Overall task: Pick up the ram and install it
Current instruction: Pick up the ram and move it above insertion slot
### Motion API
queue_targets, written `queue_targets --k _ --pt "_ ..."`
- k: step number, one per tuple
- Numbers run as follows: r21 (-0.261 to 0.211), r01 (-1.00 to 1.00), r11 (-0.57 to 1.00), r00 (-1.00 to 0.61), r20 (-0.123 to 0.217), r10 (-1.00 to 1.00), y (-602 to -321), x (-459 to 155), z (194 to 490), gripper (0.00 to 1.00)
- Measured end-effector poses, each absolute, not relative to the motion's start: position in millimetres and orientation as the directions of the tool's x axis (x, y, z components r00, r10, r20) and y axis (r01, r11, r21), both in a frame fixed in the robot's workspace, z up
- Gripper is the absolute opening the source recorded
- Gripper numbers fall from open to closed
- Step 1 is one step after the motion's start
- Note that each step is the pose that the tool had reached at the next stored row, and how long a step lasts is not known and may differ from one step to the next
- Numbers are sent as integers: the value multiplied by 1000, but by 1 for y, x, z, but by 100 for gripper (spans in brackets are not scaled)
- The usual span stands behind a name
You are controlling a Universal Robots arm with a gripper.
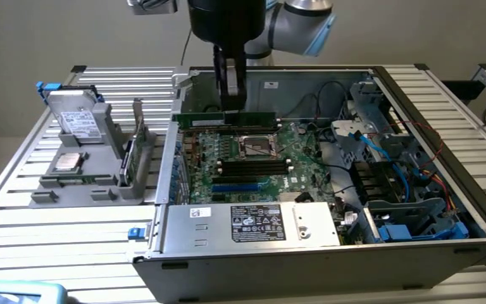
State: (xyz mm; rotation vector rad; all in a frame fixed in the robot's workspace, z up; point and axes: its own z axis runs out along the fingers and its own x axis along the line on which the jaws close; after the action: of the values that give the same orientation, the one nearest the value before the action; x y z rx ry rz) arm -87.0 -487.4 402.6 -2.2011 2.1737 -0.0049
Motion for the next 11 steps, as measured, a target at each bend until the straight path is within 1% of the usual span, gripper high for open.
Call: queue_targets --k 6,11 --pt "-36 -999 -12 13 -37 -999 -487 -60 402 14" --pt "-36 -999 -12 13 -37 -999 -485 -37 396 14"
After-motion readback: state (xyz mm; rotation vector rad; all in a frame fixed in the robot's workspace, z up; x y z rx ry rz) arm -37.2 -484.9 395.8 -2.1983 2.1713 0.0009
